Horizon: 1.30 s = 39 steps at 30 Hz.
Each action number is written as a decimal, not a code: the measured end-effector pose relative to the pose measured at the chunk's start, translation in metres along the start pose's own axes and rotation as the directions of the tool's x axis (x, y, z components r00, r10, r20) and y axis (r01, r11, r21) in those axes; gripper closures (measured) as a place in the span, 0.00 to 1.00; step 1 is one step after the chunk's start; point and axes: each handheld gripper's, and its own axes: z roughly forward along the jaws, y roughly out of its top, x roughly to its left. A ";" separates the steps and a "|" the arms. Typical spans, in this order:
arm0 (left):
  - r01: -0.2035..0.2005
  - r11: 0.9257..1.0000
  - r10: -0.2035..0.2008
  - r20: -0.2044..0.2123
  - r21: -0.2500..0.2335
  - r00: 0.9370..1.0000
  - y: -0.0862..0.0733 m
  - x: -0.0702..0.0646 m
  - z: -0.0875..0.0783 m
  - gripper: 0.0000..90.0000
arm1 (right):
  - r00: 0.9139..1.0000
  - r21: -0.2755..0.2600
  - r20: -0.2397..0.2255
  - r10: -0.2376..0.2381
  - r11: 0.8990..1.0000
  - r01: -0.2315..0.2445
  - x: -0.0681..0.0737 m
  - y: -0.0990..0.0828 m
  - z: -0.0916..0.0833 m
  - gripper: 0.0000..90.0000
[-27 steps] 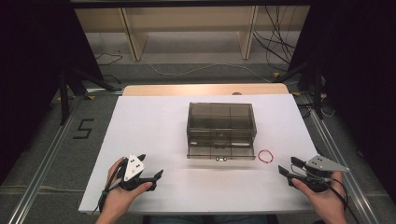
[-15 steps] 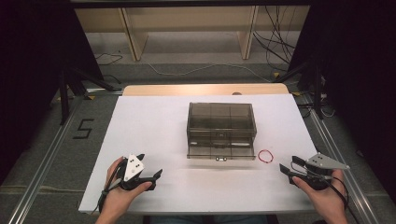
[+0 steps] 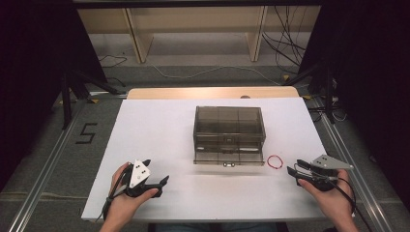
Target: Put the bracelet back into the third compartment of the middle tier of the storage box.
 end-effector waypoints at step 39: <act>-0.006 1.000 0.006 -0.007 0.001 1.000 0.001 0.000 0.001 0.19 | 1.000 0.144 -0.007 -0.005 0.990 0.006 -0.016 0.024 0.059 0.68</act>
